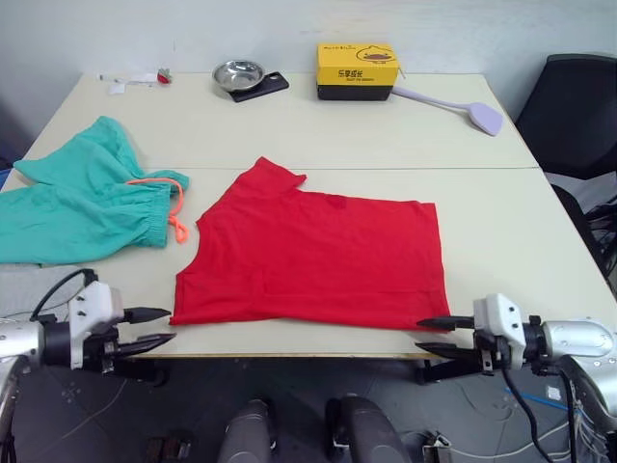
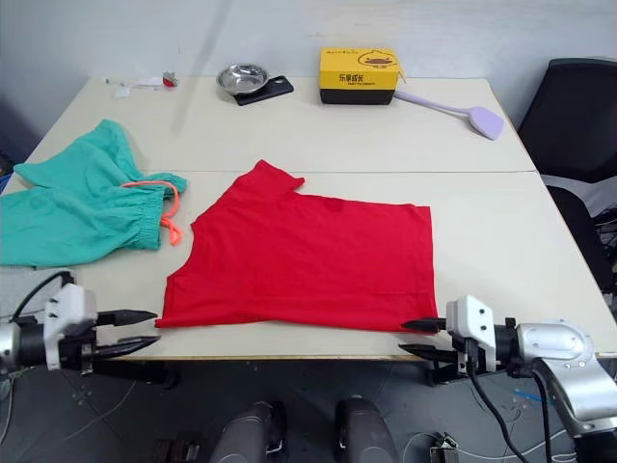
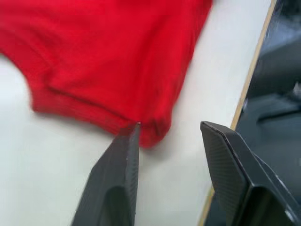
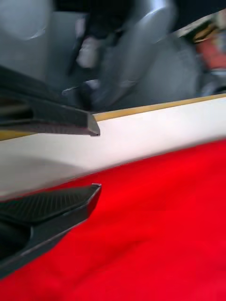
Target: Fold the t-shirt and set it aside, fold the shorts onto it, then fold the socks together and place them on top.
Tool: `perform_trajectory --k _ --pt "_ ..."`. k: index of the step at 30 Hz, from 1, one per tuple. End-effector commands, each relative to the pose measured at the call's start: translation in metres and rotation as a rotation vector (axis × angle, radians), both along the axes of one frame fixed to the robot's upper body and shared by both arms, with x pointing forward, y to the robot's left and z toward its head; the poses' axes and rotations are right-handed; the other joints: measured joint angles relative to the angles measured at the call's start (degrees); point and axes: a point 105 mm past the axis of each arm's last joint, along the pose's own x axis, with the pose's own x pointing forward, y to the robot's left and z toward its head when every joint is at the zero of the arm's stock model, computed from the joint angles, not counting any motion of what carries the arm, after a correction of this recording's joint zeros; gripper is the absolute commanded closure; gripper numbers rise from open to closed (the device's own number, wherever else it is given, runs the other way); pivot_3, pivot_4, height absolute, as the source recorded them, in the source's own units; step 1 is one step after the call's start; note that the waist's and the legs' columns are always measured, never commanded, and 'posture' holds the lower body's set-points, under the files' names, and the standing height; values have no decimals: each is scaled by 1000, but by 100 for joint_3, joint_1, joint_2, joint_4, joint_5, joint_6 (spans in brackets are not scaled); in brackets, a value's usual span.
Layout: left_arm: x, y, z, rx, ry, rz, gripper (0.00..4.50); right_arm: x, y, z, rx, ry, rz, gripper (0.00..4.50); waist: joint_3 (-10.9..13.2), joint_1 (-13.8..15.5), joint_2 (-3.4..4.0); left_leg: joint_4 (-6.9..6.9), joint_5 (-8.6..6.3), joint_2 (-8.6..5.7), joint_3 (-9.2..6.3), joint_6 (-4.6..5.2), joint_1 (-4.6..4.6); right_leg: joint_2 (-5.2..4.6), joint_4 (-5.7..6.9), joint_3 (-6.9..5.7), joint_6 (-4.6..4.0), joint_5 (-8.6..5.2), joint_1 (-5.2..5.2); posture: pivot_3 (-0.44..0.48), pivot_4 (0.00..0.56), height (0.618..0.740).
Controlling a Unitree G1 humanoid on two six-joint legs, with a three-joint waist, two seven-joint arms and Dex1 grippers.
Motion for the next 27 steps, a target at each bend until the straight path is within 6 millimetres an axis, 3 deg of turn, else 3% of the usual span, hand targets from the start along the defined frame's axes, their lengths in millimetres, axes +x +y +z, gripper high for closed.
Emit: perform_trajectory --k 1,3,6,10,14,18,27 --pt "0 -29 20 -129 -4 -58 2890 -5 31 26 129 5 57 3884 0 2 0 0 -5 0 -2 -8 2 0 0 0 0 0 3 0 150 740" --pt "9 -49 10 -122 -17 -75 3410 0 53 20 141 -23 67 4500 0 8 0 -1 -6 0 -5 -11 3 0 -4 0 -1 0 6 0 150 740" --pt "24 -76 -6 -127 -44 -89 4395 15 77 2 83 -103 51 4500 -1 9 0 -4 -7 -2 -3 -14 0 1 -10 -1 -2 -1 4 0 150 740" --pt "40 -100 -23 -140 -80 -89 4458 35 92 -20 33 -172 -3 4500 -2 9 -3 4 9 -6 9 11 -30 4 -10 1 5 2 -23 0 150 740" --pt "52 -99 -49 -68 -78 -11 4458 53 91 -30 4 -203 -102 4500 -2 -3 -3 7 9 -5 17 11 -32 8 -4 8 7 3 -31 0 150 740" --pt "61 -82 -57 -38 -81 107 4458 56 74 -33 -24 -210 -165 4500 -3 3 -4 8 13 -3 17 12 -3 9 9 11 7 3 -12 0 150 740" --pt "57 -30 -60 -35 -108 314 4458 51 -14 -34 -73 -233 -393 4500 -21 -1 6 1 -3 -2 10 -13 25 7 1 9 7 4 21 0 150 740"
